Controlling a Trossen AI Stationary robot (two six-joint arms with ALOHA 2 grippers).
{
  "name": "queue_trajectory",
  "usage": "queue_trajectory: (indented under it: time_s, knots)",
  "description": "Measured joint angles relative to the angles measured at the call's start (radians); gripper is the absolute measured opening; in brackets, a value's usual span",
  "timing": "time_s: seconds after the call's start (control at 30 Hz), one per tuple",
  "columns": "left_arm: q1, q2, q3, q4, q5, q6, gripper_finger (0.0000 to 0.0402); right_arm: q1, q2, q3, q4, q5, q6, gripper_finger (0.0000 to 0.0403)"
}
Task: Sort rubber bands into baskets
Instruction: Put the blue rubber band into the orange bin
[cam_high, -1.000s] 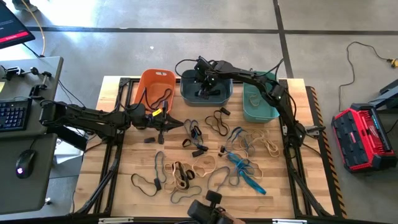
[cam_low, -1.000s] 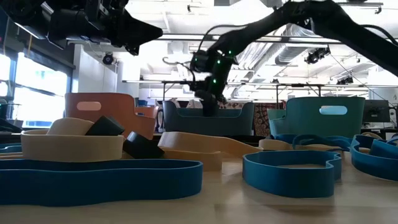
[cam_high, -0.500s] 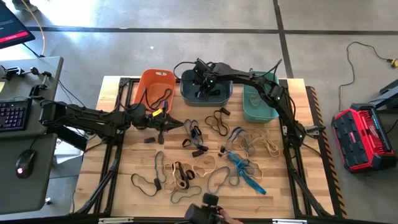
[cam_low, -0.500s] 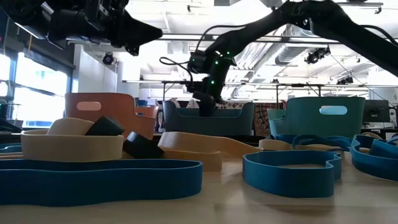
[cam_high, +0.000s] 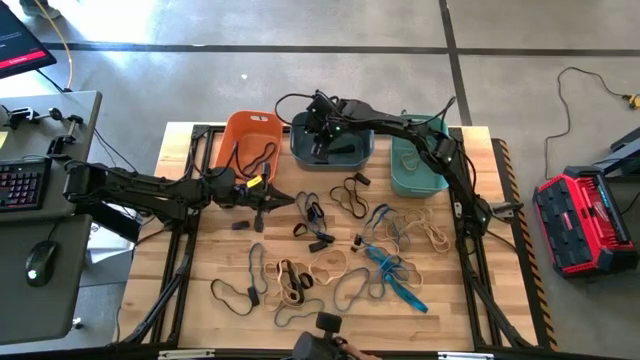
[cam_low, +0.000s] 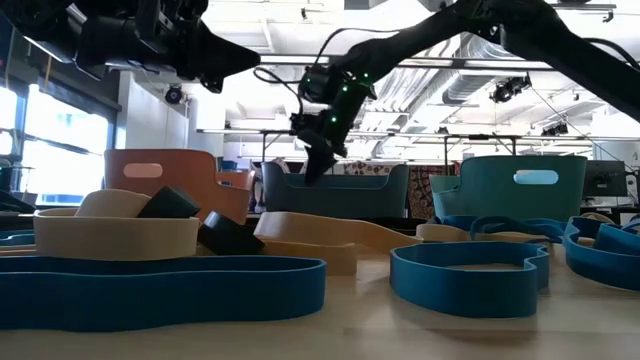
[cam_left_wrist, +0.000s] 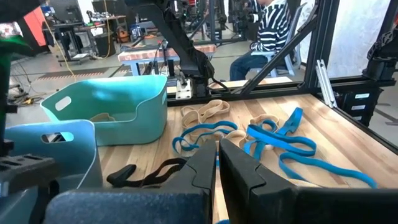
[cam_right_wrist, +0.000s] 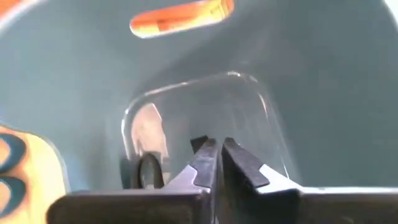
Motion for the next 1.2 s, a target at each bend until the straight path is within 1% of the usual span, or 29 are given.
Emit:
queue_trajectory:
  time_s: [0.1,0.2,0.43,0.57,0.7,0.87,1.03,1.2]
  knots:
    - [0.000,0.000,0.000,-0.001,0.000,0.000,0.0010,0.008,-0.043,-0.059,0.093,-0.002,0.024,0.0004]
    - [0.000,0.000,0.000,0.000,0.000,0.010,0.0010,0.016,-0.105,-0.158,0.197,-0.003,0.067,0.0002]
    - [0.003,0.000,0.000,0.005,-0.001,0.025,0.0010,0.045,-0.316,-0.481,0.498,0.006,0.134,0.0000]
    - [0.003,0.000,0.000,0.010,-0.009,0.026,0.0010,0.068,-0.434,-0.657,0.617,0.023,0.171,0.0000]
    - [0.003,0.000,0.000,0.009,-0.011,0.027,0.0010,0.110,-0.543,-0.780,0.660,0.094,0.192,0.0000]
    - [0.003,0.000,0.000,0.010,-0.016,0.026,0.0010,0.197,-0.652,-0.884,0.662,0.184,0.220,0.0000]
    - [0.003,0.000,0.000,0.016,-0.052,0.025,0.0010,0.314,-0.760,-0.961,0.645,0.270,0.267,0.0000]
    - [0.002,0.000,0.000,0.014,-0.055,0.025,0.0010,0.453,-0.849,-1.031,0.623,0.337,0.387,0.0000]
